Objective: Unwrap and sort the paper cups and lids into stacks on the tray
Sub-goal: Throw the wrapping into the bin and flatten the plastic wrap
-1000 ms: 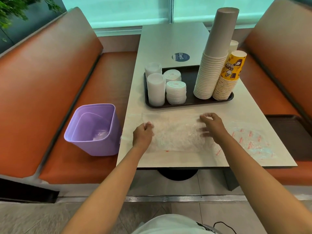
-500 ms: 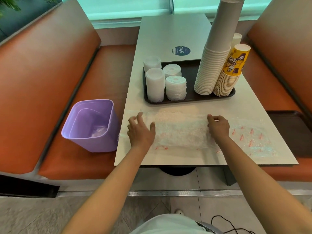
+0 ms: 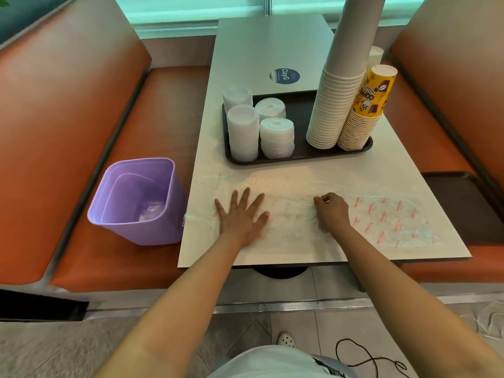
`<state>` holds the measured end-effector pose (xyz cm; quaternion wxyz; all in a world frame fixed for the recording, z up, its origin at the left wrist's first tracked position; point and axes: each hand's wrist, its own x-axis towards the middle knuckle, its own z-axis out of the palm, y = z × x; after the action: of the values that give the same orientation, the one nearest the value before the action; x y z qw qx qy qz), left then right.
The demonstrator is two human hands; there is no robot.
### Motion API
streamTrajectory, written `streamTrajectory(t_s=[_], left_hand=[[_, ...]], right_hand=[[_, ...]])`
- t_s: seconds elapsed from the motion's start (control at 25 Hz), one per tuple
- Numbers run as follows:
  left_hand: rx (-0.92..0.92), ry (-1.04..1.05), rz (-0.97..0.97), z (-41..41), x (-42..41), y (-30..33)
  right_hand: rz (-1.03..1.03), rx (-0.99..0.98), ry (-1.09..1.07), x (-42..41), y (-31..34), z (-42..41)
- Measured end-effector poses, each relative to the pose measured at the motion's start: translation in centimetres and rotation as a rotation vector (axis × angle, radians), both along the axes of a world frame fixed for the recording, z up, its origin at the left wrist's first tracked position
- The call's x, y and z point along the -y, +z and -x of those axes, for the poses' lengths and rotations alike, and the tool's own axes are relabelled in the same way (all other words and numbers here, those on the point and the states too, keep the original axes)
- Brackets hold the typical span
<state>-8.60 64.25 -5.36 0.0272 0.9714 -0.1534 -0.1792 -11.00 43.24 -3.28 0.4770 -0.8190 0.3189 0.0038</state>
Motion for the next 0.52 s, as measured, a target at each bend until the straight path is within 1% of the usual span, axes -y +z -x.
streamTrajectory(t_s=[0.12,0.16,0.2,0.24,0.28,0.32,0.36,0.4,0.44,0.48,0.52], left_hand=[[0.032,0.130,-0.020,-0.8,-1.6,0.8],[0.080,0.146,0.004,-0.8,-1.7,1.4],[0.142,0.122,0.069,-0.5,-1.5,2.0],[0.195,0.038,0.161,0.1,-0.9,3.0],[0.222,-0.094,0.236,1.2,0.0,3.9],[0.225,-0.226,0.259,2.5,1.3,4.6],[0.223,-0.312,0.244,3.7,2.6,5.0],[0.221,-0.320,0.229,4.6,3.6,5.1],[0.221,-0.266,0.240,4.8,4.3,4.8],[0.219,-0.183,0.309,4.6,4.6,4.5],[0.220,-0.091,0.437,4.2,4.4,4.4]], right_hand=[[-0.054,0.074,-0.084,-0.1,0.0,0.1],[-0.094,0.103,-0.116,-0.2,0.3,0.0],[-0.142,0.130,-0.146,-0.3,0.8,-0.2],[-0.205,0.156,-0.173,-0.6,1.5,-0.4],[-0.274,0.182,-0.196,-1.0,2.2,-0.6],[-0.332,0.208,-0.211,-1.5,2.9,-0.8],[-0.378,0.223,-0.211,-1.9,3.6,-0.8],[-0.422,0.233,-0.194,-2.5,4.2,-0.8],[-0.480,0.246,-0.170,-3.0,4.7,-0.7],[-0.553,0.265,-0.138,-3.4,5.2,-0.5],[-0.604,0.290,-0.096,-3.5,5.5,-0.1]])
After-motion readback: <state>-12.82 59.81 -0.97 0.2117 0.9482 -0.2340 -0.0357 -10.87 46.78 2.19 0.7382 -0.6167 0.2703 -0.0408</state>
